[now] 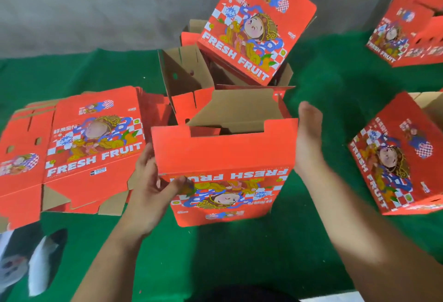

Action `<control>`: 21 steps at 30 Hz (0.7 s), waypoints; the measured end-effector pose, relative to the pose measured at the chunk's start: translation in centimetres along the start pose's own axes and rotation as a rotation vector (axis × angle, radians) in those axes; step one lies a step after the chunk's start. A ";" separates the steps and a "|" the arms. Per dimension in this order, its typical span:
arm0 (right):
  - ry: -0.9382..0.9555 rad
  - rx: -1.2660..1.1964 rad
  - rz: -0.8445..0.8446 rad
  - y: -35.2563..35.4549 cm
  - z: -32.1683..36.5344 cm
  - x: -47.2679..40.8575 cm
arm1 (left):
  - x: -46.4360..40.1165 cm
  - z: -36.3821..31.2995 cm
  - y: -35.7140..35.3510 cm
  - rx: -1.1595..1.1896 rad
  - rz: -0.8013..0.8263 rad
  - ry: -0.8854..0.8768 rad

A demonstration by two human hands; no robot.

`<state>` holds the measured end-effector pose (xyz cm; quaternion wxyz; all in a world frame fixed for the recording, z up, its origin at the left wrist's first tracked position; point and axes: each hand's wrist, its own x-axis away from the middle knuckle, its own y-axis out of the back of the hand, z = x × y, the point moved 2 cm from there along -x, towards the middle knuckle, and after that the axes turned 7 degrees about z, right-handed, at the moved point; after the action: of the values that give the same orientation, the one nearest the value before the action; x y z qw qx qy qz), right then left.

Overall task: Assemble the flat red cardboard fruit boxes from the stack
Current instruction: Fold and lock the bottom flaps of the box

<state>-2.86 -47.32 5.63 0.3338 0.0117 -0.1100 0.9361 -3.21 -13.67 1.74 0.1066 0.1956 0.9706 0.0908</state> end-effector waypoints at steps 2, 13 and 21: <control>0.007 0.069 -0.005 0.8 -0.6 0.2 | 0.6 -0.5 -0.4 -0.100 0.039 -0.024; -0.093 0.376 0.632 2.8 0.3 3.2 | 0.7 -2.8 0.4 -0.384 0.131 0.226; -0.034 0.307 0.527 3.4 -0.3 2.3 | -0.8 -2.3 -0.1 -0.151 -0.039 0.053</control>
<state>-6.77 -48.37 4.93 0.0717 0.0487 0.0278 0.9959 -3.12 -14.40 4.03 0.0974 0.1657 0.9670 0.1670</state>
